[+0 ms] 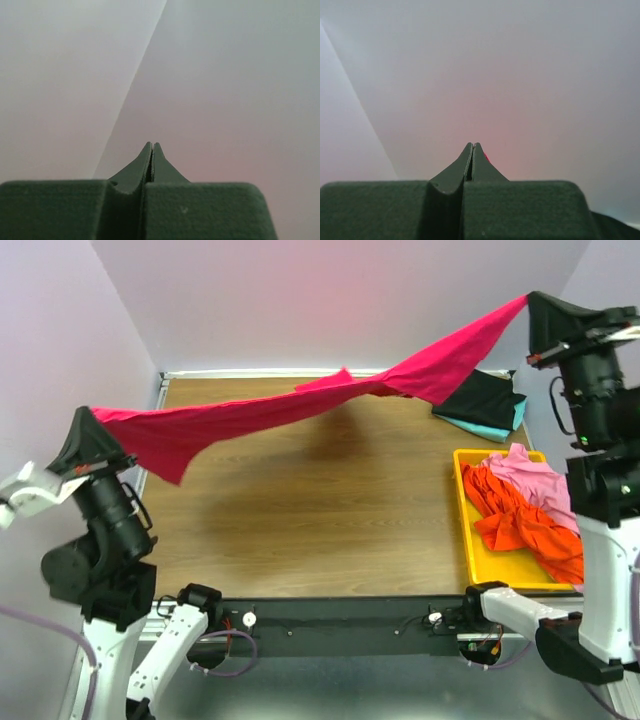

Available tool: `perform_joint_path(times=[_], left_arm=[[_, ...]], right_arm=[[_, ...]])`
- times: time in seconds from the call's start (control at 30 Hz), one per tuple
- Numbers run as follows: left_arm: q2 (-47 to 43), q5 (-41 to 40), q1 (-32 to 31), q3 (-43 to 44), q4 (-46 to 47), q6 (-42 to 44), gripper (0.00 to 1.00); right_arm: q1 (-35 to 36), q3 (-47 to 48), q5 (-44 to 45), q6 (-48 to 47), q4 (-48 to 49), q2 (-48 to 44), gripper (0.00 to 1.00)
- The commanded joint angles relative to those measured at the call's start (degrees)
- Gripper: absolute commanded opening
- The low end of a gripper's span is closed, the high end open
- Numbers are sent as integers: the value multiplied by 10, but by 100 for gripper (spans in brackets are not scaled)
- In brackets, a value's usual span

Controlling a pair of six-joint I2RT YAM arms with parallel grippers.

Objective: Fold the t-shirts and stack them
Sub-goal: Flatten the tshirt out

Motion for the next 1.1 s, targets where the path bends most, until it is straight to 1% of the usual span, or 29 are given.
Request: perform_joint_path(times=[0.0, 0.17, 0.3, 0.4, 0.47, 0.53, 0.6, 0.63, 0.67, 0.7, 0.73, 0.77, 0.8, 0.83, 0.87, 0.9, 0.93, 0.97, 1.0, 1.03, 1.07], left_arm=[[-44, -1, 3, 16, 2, 1, 0], [-87, 1, 3, 25, -1, 4, 0], [-92, -12, 3, 37, -7, 7, 0], [-80, -17, 3, 35, 1, 13, 0], [-55, -24, 3, 19, 21, 22, 0], [-29, -49, 3, 0, 57, 33, 0], [34, -92, 4, -32, 99, 53, 0], [92, -109, 5, -52, 118, 71, 0], [126, -119, 7, -61, 140, 79, 0], [160, -113, 15, -68, 171, 79, 0], [196, -98, 28, -69, 176, 71, 0], [271, -77, 57, -60, 181, 61, 0], [309, -57, 70, -54, 190, 35, 0], [386, -27, 91, -27, 199, 29, 0], [424, -24, 96, -12, 199, 26, 0], [460, -24, 99, 6, 197, 26, 0], [523, -21, 104, 40, 196, 27, 9], [554, -10, 108, 59, 196, 30, 22], [581, 14, 113, 75, 195, 34, 39], [630, 22, 114, 108, 195, 40, 67], [650, 24, 114, 126, 190, 44, 78]], right_arm=[[0, 37, -24, -12, 22, -29, 1], [0, 104, -12, -27, 14, -27, 1], [0, 155, -9, -33, 2, -2, 1], [0, 170, -6, -34, 1, 15, 1], [0, 170, -7, -32, 1, 35, 1], [0, 161, -9, -23, 3, 69, 0], [0, 136, 2, -12, 11, 100, 1], [0, 113, 10, -10, 18, 135, 1], [0, 101, 18, -6, 28, 160, 1], [0, 94, 32, 1, 46, 183, 1], [1, 90, 35, 3, 53, 209, 1], [1, 96, 53, 4, 59, 272, 1], [1, 108, 57, 8, 64, 303, 1], [0, 124, 65, 9, 68, 381, 0], [0, 141, 69, 10, 67, 382, 1], [-1, 185, 70, 11, 67, 457, 1], [0, 207, 72, 12, 68, 495, 1], [-1, 236, 73, 11, 66, 528, 1], [-2, 259, 77, 13, 66, 602, 1], [-3, 310, 78, 14, 65, 634, 7], [-3, 331, 77, 14, 60, 667, 24]])
